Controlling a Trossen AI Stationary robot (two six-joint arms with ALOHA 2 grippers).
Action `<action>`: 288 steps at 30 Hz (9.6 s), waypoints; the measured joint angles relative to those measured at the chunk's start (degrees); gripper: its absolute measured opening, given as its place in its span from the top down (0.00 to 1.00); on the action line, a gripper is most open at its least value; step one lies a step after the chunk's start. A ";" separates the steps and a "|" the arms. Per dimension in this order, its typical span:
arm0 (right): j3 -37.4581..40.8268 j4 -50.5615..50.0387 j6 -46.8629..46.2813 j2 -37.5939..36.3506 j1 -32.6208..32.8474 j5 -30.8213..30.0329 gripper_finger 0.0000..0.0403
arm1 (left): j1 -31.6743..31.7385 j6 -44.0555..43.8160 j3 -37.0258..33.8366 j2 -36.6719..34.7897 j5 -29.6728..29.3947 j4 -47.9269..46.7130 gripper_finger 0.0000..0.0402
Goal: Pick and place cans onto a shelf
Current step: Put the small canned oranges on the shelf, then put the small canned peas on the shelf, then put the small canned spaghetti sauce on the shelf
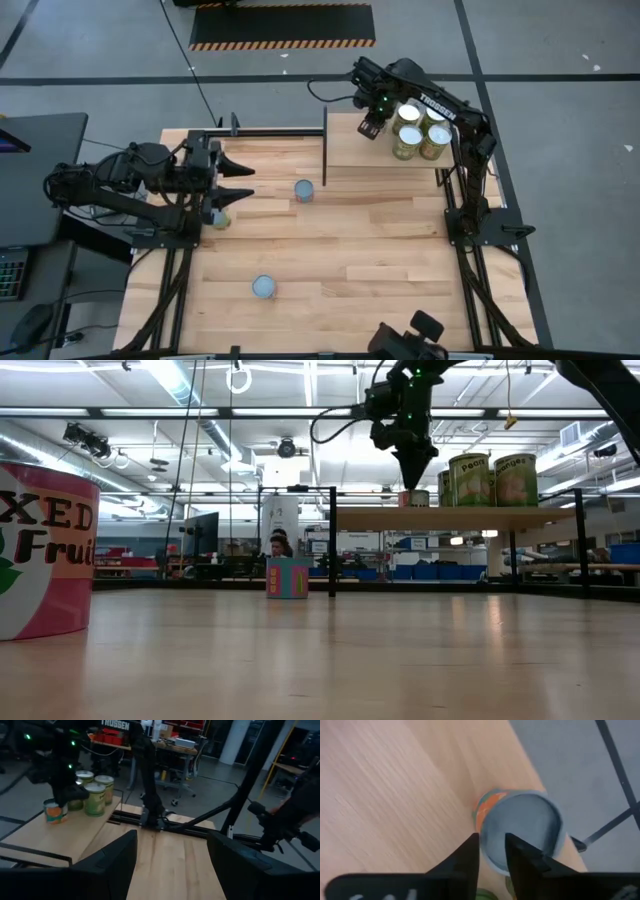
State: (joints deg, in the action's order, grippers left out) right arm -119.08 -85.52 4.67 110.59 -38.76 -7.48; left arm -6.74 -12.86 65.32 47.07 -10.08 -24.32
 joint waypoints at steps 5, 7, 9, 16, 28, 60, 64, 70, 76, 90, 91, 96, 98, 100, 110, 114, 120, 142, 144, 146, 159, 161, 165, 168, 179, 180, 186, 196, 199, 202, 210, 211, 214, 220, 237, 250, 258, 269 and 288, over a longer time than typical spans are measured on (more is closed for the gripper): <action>-6.25 -1.76 -1.08 0.00 0.80 0.33 0.65 | -1.54 -1.59 0.00 0.03 2.47 0.00 0.38; -9.64 -2.27 -1.44 -0.02 2.29 2.64 0.63 | -3.39 -2.24 0.00 0.13 2.51 0.00 0.38; -12.89 -2.55 -2.61 -0.02 4.93 4.96 0.62 | -5.86 -3.28 0.00 0.45 2.54 0.04 0.38; -14.39 4.68 -7.44 -2.05 23.75 5.98 0.66 | -13.61 -9.70 -0.04 1.83 2.40 -1.25 0.39; -8.50 28.36 -10.16 -0.94 56.36 -4.67 0.62 | -26.69 -27.49 -0.04 8.00 2.25 -3.28 0.39; -0.88 37.97 3.07 9.31 36.76 7.71 0.10 | -27.27 -24.89 -0.07 12.14 -21.63 -11.20 0.38; -0.90 38.14 4.75 14.31 32.59 11.36 0.05 | -22.47 -23.17 -0.07 9.70 -20.21 -16.66 0.38; -0.90 33.90 9.33 20.32 28.22 11.82 0.04 | -16.19 -21.89 -0.07 5.94 -16.63 -24.06 0.38; -0.86 31.31 12.00 22.73 26.33 12.07 0.06 | -11.80 -18.90 -0.07 4.87 -14.82 -26.64 0.38; -0.86 33.98 12.06 25.69 24.55 12.46 0.06 | -8.15 -16.41 -0.07 5.03 -12.50 -27.02 0.38; -0.82 33.14 12.33 26.14 24.61 12.18 0.07 | -8.15 -16.44 -0.07 5.05 -12.51 -26.99 0.38; -0.88 32.02 12.52 26.43 25.30 12.02 0.07 | -8.20 -16.44 -0.07 5.03 -12.50 -26.83 0.38; -0.88 31.83 12.50 26.43 25.73 11.99 0.07 | -8.20 -16.44 -0.07 5.04 -12.49 -26.89 0.38; -0.88 31.47 12.34 26.43 26.24 12.05 0.09 | -8.20 -16.43 -0.07 5.03 -12.50 -26.88 0.38; -0.86 28.57 11.98 24.56 29.41 13.51 0.28 | -8.22 -16.41 -0.07 5.03 -12.64 -26.57 0.39; -0.90 26.64 10.46 18.67 31.02 17.04 0.28 | -8.05 -16.39 -0.07 4.99 -12.73 -25.29 0.39; -0.92 21.01 10.31 6.65 30.49 13.26 0.28 | -6.54 -11.96 -0.07 4.92 -12.81 -16.05 0.39; 1.93 1.89 15.17 -7.61 4.58 11.74 0.28 | -5.75 -10.91 -0.04 4.92 -9.58 -8.71 0.39; 4.14 1.47 16.18 -7.63 4.02 11.91 0.28 | -5.75 -10.91 -0.04 4.92 -9.58 -8.93 0.39; 6.55 1.82 16.58 -7.63 3.98 11.89 0.29 | -5.75 -10.67 -0.04 4.92 -9.58 -9.06 0.39; 13.65 3.09 21.99 -7.63 3.96 9.90 0.25 | -5.75 -10.49 -0.04 4.92 -9.58 -9.92 0.39; 13.65 3.16 22.39 -7.63 4.08 9.96 0.21 | -5.75 -10.53 -0.04 4.92 -9.58 -9.92 0.39; 13.65 2.97 22.14 -7.63 4.13 9.94 0.14 | -5.75 -11.58 -0.04 4.92 -9.56 -9.90 0.38; 13.65 2.94 22.07 -7.63 4.13 9.90 0.12 | -5.75 -11.54 -0.04 4.92 -9.58 -9.90 0.38; 8.49 1.00 17.92 -7.63 4.77 10.57 0.13 | -5.75 -11.98 -0.04 4.92 -8.82 -9.74 0.38; 7.24 0.44 17.17 -7.63 5.05 10.58 0.13 | -5.75 -11.98 -0.04 4.92 -8.23 -9.50 0.38; -3.19 -3.44 7.92 -7.63 7.76 16.49 0.13 | -5.75 -12.92 0.00 4.82 -7.61 -13.45 0.38; -13.44 -1.03 -8.00 -7.72 27.35 20.04 0.13 | -5.75 -34.81 0.00 4.68 -7.54 -47.46 0.37; -13.52 2.45 -11.47 -7.72 34.97 17.82 0.13 | -5.75 -40.82 -0.05 4.66 -6.92 -55.45 0.30; -13.51 5.47 -14.04 -7.72 41.51 15.71 0.13 | -5.75 -44.30 -1.44 4.63 -6.28 -58.35 0.20; -13.51 9.69 -21.39 -7.69 52.40 10.35 0.13 | -1.78 -55.02 -14.73 5.09 -6.31 -56.65 0.02; -13.51 9.92 -21.66 -7.69 53.10 9.83 0.13 | -0.74 -56.16 -16.48 5.04 -6.35 -56.03 0.02; -13.51 10.51 -21.66 -7.69 54.23 8.27 0.13 | 2.24 -57.22 -17.12 6.08 -7.00 -54.34 0.02; -13.51 11.40 -21.37 -7.68 53.67 7.01 0.13 | 7.92 -60.07 -18.09 8.09 -4.22 -51.95 0.02; -13.49 13.72 -19.53 -7.63 50.67 7.09 0.13 | 28.55 -33.52 -18.53 21.74 10.81 -51.67 0.02; -13.49 13.45 -25.37 -7.63 54.03 7.19 0.13 | 34.23 -18.25 -19.74 32.65 17.02 -52.04 0.11; -13.47 12.39 -30.54 -8.04 58.48 7.07 0.13 | 31.32 -16.44 -18.75 34.33 17.30 -52.49 0.29; -13.69 6.09 -34.26 -13.39 62.38 0.12 0.13 | 19.83 -20.25 5.82 30.03 16.45 -55.78 0.29; -13.73 -3.27 -34.65 -19.96 62.25 -7.52 0.13 | 6.71 -2.78 41.24 48.10 10.73 -49.34 0.29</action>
State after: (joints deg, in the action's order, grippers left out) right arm -132.81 -88.79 -29.98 90.62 23.49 -15.00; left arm -0.04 -15.64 106.56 95.17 0.64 -73.65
